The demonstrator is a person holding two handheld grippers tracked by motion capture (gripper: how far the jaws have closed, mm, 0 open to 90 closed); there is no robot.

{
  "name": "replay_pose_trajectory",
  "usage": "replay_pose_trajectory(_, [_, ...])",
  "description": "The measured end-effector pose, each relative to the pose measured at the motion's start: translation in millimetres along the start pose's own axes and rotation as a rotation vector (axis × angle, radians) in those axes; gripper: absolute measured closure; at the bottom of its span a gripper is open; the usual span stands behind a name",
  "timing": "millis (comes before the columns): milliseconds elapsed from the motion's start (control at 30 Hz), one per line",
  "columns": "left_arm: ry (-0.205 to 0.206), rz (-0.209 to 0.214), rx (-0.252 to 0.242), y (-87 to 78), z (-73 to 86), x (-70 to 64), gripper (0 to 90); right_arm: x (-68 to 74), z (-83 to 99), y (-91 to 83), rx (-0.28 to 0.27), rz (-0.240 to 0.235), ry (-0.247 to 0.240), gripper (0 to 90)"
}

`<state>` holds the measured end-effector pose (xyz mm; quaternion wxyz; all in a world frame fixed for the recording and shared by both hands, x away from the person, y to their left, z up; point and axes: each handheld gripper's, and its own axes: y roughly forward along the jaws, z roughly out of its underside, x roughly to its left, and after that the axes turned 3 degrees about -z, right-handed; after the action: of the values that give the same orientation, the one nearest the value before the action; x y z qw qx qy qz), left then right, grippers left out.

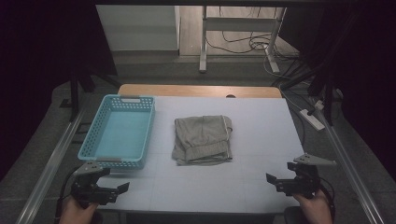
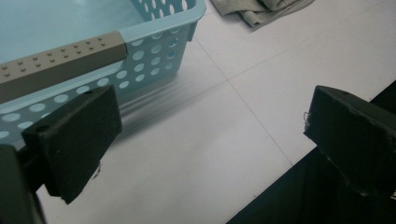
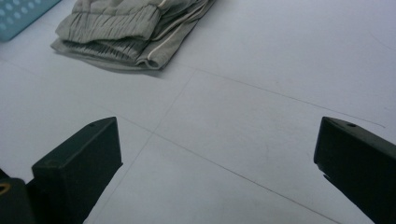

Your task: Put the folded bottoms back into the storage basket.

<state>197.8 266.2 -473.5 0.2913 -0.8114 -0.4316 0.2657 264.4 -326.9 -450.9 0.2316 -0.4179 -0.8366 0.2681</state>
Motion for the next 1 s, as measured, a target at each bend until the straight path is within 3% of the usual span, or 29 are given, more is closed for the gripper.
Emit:
replay_pose_trajectory(200, [-0.028,0.032,-0.001,-0.4,0.6,4.7,3.6,2.5,-0.5,1.6,0.014,-0.007,-0.027,1.2])
replay_pose_trajectory(533, [-0.046,0.04,0.0,-0.6,1.0,6.6,3.6,10.2,-1.2,6.0,0.055,0.013,-0.099,1.2])
replay_pose_trajectory(833, [-0.063,0.05,-0.001,-0.7,1.1,8.5,4.0,10.5,-1.6,7.3,0.072,-0.009,-0.106,1.2])
replay_pose_trajectory(1000, [-0.044,0.06,-0.002,-0.9,0.7,7.0,4.1,10.5,-1.6,7.8,0.076,-0.015,-0.108,1.2])
